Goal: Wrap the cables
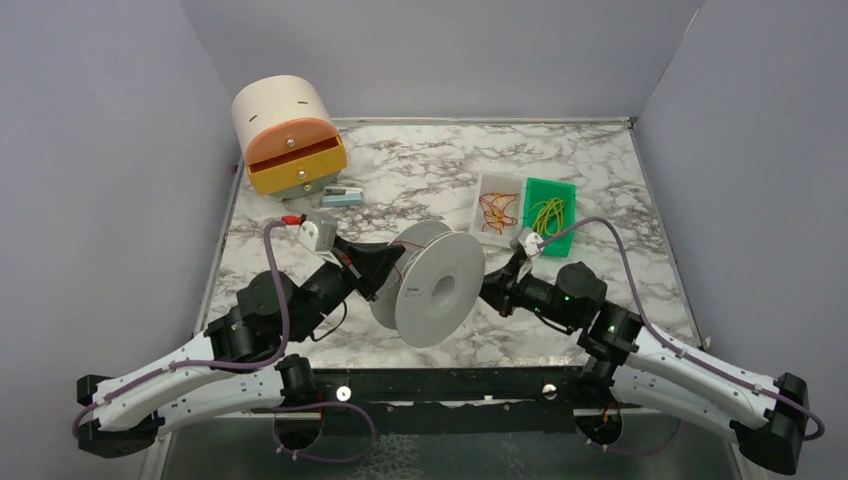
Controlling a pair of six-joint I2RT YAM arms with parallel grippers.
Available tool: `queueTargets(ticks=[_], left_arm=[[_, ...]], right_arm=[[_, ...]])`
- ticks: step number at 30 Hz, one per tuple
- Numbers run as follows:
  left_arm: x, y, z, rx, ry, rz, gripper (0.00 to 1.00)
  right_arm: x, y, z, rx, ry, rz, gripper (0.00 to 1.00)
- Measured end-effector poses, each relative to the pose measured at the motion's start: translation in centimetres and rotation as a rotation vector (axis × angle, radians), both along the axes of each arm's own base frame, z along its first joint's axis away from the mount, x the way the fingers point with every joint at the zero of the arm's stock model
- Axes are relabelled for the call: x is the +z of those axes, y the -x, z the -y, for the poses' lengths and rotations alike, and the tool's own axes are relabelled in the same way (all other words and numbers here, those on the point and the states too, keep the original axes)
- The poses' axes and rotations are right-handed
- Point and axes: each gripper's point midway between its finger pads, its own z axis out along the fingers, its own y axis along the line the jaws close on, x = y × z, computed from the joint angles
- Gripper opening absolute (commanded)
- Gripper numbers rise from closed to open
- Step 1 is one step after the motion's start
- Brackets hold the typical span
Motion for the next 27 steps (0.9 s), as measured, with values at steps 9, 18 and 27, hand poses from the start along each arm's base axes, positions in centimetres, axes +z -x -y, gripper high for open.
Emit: queueTargets(ticks=[9,18,27], left_arm=[[5.0,0.5,0.5,-0.037,0.181,0.089,0.0],[7.8,1.9,1.5,-0.126,0.276,0.158,0.0],[8.3,2.0,2.6,-0.158,0.32,0.18,0.0]], right_arm=[[5.2,5.3,0.0,0.212,-0.201,-0.02,0.01],[9.0,8.6,-1.8,0.43,-0.379,-0.109,0.01],[10.9,10.2,-2.9,0.559,-0.473,-0.206,0.01]])
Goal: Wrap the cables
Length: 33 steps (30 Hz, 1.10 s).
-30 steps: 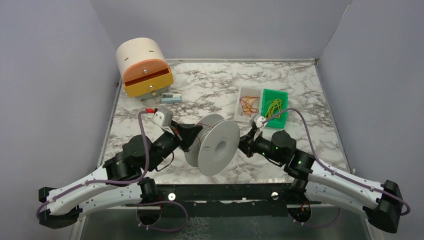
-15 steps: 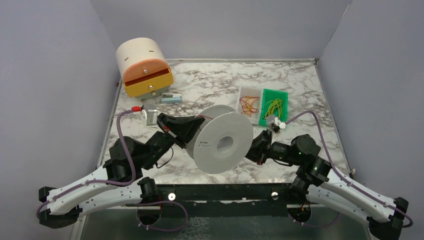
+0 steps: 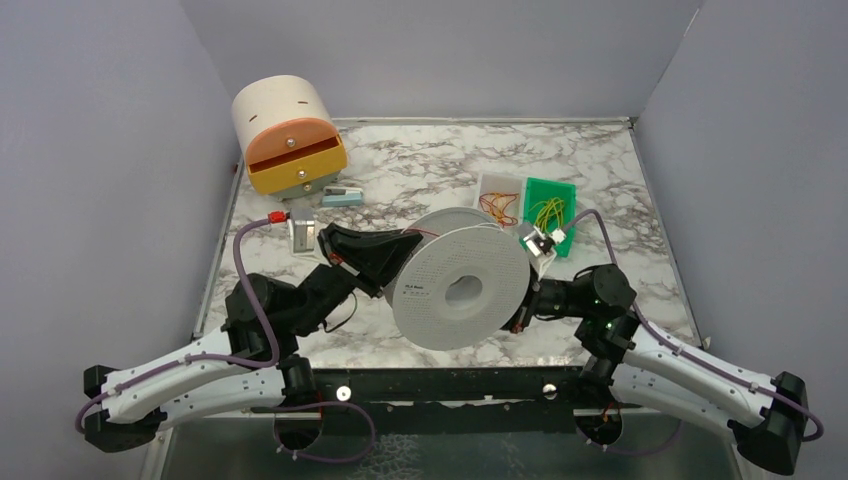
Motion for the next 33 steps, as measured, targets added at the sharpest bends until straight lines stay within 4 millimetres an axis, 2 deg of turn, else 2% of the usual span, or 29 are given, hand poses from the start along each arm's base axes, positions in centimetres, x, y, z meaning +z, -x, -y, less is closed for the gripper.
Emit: queueTargets(ticks=[9,13,24,33], left_arm=[[1.4,-0.4,0.7,0.002,0.065,0.022,0.0],[1.8,-0.5,0.8,-0.002,0.11,0.018,0.0],[-0.5,-1.9,0.4,0.043,0.198,-0.052,0.0],[-3.2,-3.0,-1.0,0.085,0.278,-0.154,0.0]], right_arm=[[3.2,0.3,0.0,0.026,-0.13,0.025,0.01],[4.1,-0.3,0.3,-0.017,-0.17,0.03,0.01],[4.6,-2.7,0.6,-0.156,-0.22,-0.05,0.01],[3.0,-4.0,-0.4,-0.185,-0.203,-0.14,0.01]])
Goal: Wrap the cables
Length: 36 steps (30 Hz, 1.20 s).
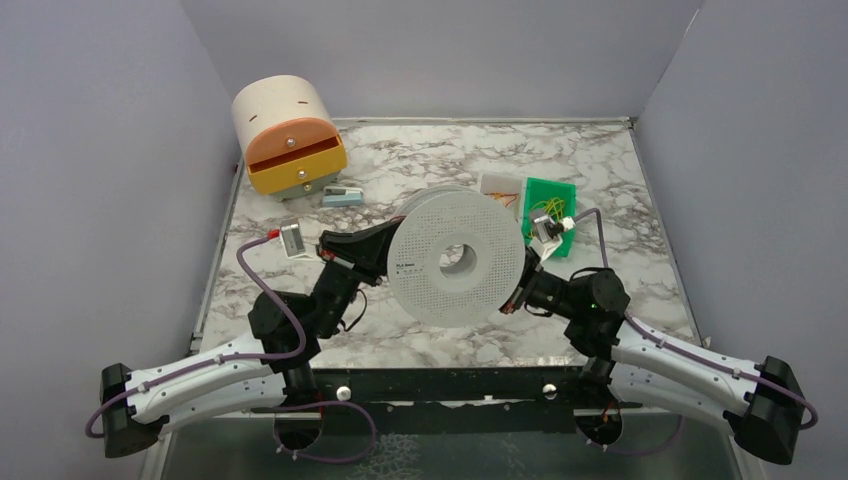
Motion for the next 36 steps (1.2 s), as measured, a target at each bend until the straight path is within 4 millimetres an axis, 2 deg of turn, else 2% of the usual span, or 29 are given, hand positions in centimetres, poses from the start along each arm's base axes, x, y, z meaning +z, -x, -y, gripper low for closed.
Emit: queueTargets(ticks=[9,18,28,32,36], left_arm=[[-0.1,-0.6,-0.8,0.032,0.04,-0.024,0.0],[-0.8,-0.8,-0.9,0.042,0.022,-0.044,0.0],[-1.3,-0.7,-0.5,0.026,0.004,-0.057,0.0],[-1.9,-0.5,0.0,0.006,-0.026,-0.059,0.0],[-2.0,-0.1,0.2,-0.01,-0.039,-0.055,0.0]], right_arm=[[-0.1,-0.5,-0.8,0.013,-0.022,-0.023,0.01],[-0.5,-0.7,-0.5,-0.007,-0.011,-0.06,0.14],[-2.0,-1.1,0.2,-0.045,0.02,-0.114,0.2],[-3.1,-0.8,0.5,-0.042,0.046,-0.138,0.27],[-3.2,-0.3,0.8,-0.031,0.047,-0.151,0.32]])
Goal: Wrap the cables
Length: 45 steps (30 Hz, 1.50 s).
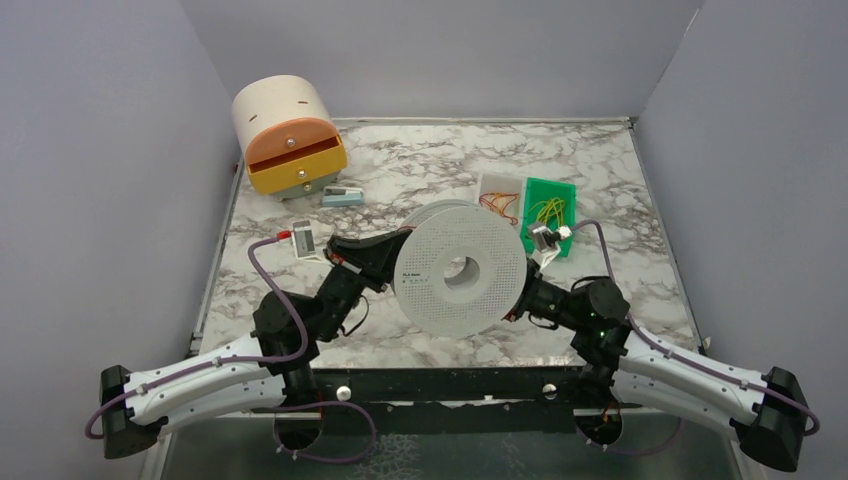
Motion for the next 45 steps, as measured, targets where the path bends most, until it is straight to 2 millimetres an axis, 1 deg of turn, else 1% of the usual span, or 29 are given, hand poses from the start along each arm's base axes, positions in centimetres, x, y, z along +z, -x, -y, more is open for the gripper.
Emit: queueTargets(ticks=[5,9,13,22,26,30,31,36,40,45], left_arm=[[0.3,0.3,-0.3,-0.002,-0.007,0.012,0.0],[1.6,0.7,-1.1,0.002,0.006,0.037,0.0],[2.1,0.9,-1.5,0.006,0.004,0.048,0.0],[2.1,0.9,-1.9,0.026,-0.029,0.058,0.0],[2.3,0.9,-2.0,0.034,-0.043,0.068,0.0],[2.0,0.8,-1.9,0.04,-0.069,0.069,0.0],[1.9,0.8,-1.8,0.04,-0.075,0.068,0.0],[1.6,0.7,-1.8,0.047,-0.096,0.071,0.0],[1.5,0.6,-2.0,0.057,-0.107,0.078,0.0],[1.1,0.4,-2.4,0.083,-0.128,0.074,0.0]], right_arm=[[0.3,0.5,0.5,0.002,-0.007,0.005,0.36],[0.9,0.5,1.3,-0.023,-0.029,0.015,0.39],[1.6,0.5,2.3,-0.061,-0.051,0.049,0.41],[0.2,-0.3,3.2,-0.133,-0.009,0.047,0.41],[-0.5,-0.6,3.6,-0.161,0.016,0.047,0.33],[-0.8,-0.7,3.9,-0.18,0.027,0.056,0.27],[-0.8,-0.7,4.0,-0.184,0.03,0.058,0.23],[-1.1,-0.7,4.3,-0.193,0.043,0.059,0.11],[-1.8,-0.8,4.6,-0.211,0.067,0.045,0.1],[-3.6,-1.9,5.6,-0.29,0.141,-0.01,0.09]])
